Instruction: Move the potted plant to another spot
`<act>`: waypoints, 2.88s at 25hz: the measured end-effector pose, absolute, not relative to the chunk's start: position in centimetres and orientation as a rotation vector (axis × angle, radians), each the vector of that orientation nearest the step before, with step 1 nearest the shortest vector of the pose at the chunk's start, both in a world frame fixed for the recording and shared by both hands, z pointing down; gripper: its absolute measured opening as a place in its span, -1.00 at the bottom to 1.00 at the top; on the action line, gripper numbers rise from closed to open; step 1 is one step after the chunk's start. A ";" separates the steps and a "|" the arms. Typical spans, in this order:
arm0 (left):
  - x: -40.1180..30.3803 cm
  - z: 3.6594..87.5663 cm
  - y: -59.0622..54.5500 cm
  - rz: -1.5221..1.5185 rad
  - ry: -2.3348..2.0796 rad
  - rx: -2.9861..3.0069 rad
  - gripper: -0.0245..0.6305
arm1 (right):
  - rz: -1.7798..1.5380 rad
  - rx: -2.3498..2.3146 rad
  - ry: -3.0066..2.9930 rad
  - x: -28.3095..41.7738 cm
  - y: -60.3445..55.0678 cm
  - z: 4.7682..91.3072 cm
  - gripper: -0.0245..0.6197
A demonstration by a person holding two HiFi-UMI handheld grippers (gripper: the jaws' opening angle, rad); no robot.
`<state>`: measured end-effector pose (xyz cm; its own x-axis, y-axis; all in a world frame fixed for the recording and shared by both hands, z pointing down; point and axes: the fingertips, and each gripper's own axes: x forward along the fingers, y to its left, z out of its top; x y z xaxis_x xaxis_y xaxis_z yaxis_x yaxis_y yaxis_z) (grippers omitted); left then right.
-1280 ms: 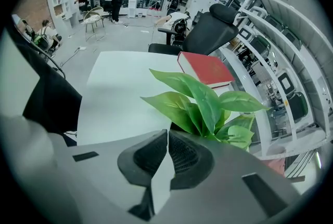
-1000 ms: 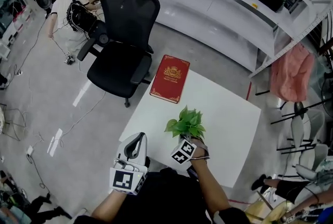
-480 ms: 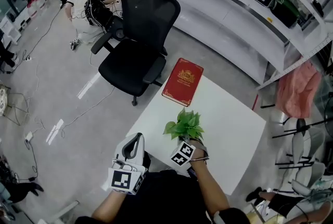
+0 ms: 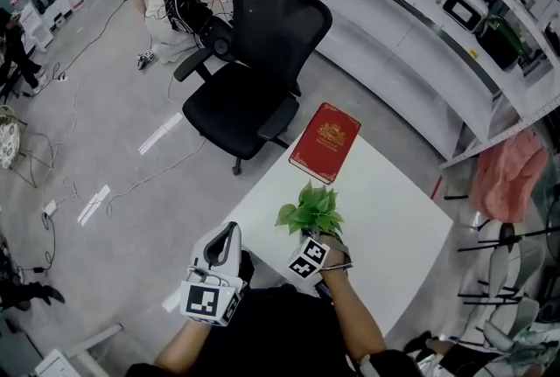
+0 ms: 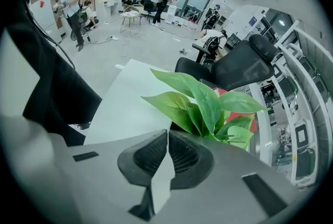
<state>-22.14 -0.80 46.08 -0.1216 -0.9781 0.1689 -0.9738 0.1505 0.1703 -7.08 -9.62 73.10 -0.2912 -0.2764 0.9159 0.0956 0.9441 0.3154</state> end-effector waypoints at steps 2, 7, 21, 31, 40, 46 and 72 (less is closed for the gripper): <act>-22.2 46.3 -0.4 -0.015 -2.186 1.892 -0.87 | -0.377 0.120 -1.835 -7.5 -9.4 73.1 -0.90; -22.6 46.5 0.2 -0.011 -2.204 1.874 -0.87 | -0.399 0.093 -1.838 -8.3 -9.2 73.3 -0.90; -23.5 46.1 0.5 -0.038 -2.242 1.841 -0.87 | -0.437 0.045 -1.845 -9.7 -8.6 73.1 -0.90; -22.8 46.5 -0.7 -0.007 -2.182 1.883 -0.87 | -0.424 0.063 -1.861 -9.9 -8.5 72.8 -0.90; -22.8 46.6 -2.8 -0.015 -2.105 1.951 -0.87 | -0.268 0.128 -1.938 -9.9 -8.2 70.8 -0.89; -21.5 47.0 -4.7 0.002 -2.010 2.032 -0.87 | -0.127 0.249 -2.046 -9.3 -8.4 68.1 -0.89; -11.6 46.3 -10.5 -0.008 -1.686 2.369 -0.87 | 0.370 1.316 -2.582 1.0 -9.9 48.3 -0.90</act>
<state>-11.64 -10.46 46.26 0.3366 -0.9326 0.1302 -0.9314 -0.3093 0.1919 0.98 -9.88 48.29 -0.5750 -0.7588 0.3058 -0.8142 0.5675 -0.1226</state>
